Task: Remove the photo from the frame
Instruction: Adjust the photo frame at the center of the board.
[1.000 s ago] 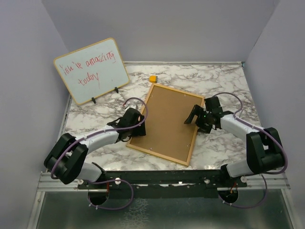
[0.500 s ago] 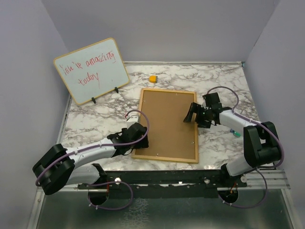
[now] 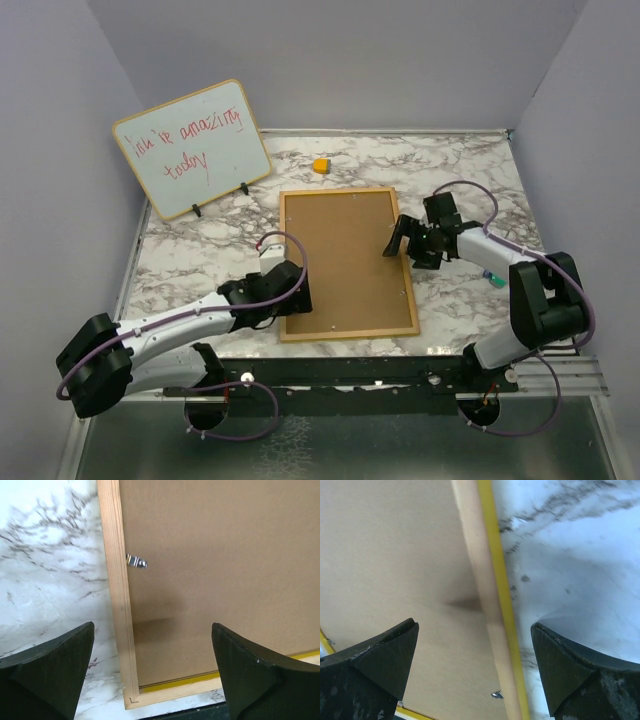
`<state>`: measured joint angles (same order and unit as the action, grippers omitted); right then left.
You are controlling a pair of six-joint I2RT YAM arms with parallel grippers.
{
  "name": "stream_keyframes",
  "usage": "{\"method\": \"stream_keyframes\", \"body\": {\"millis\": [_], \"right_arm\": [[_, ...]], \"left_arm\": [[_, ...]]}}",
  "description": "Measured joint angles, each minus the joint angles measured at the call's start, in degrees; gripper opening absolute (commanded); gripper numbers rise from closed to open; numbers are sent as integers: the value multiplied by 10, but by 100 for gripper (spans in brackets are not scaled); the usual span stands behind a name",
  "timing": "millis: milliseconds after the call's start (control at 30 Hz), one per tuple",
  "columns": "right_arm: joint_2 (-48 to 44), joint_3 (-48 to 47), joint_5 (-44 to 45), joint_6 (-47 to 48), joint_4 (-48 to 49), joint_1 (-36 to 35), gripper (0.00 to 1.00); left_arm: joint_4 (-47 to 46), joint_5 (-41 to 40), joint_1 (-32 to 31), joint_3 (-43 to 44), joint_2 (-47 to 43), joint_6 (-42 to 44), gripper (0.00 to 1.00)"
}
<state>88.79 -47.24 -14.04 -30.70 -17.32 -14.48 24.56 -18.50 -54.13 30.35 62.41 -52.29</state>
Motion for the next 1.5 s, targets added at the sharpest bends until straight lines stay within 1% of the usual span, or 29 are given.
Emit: {"method": "stream_keyframes", "body": {"millis": [100, 167, 300, 433, 567, 633, 700, 833, 933, 1067, 1100, 1200, 1367, 1500], "right_arm": [[-14, 4, 35, -14, -29, -2, 100], [-31, 21, 43, -23, -31, -2, 100], [-86, 78, 43, -46, 0, -2, 100], [-153, 133, 43, -67, 26, -2, 100], [-182, 130, 44, -65, 22, -2, 100], [-177, 116, 37, -59, 22, -2, 95], [-154, 106, 26, -56, 24, -2, 94], [-103, 98, 11, -54, 20, -2, 93], [-95, 92, -2, -57, 20, -2, 89], [-81, 91, -26, -66, 23, -2, 85], [-79, 90, -30, -68, 24, -1, 84], [-72, 90, -45, -70, 29, 0, 82], [-68, 96, -75, -72, 39, -1, 82], [-69, 99, -83, -66, 42, 0, 81]], "left_arm": [[25, -26, 3, 35, 4, 4, 99], [38, -32, 27, 65, 16, 21, 99], [59, -24, 122, 120, 63, 71, 99], [74, -28, 172, 163, 89, 122, 99], [66, 12, 235, 194, 110, 174, 99], [58, 32, 266, 208, 140, 200, 99], [34, 55, 281, 206, 169, 217, 99], [-5, 118, 287, 175, 203, 232, 99], [-27, 155, 287, 156, 209, 234, 99], [-59, 184, 287, 149, 214, 232, 90], [-66, 192, 287, 147, 216, 232, 85], [-83, 213, 287, 137, 220, 228, 78], [-108, 259, 287, 117, 215, 222, 71], [-129, 259, 284, 93, 198, 215, 67]]}}
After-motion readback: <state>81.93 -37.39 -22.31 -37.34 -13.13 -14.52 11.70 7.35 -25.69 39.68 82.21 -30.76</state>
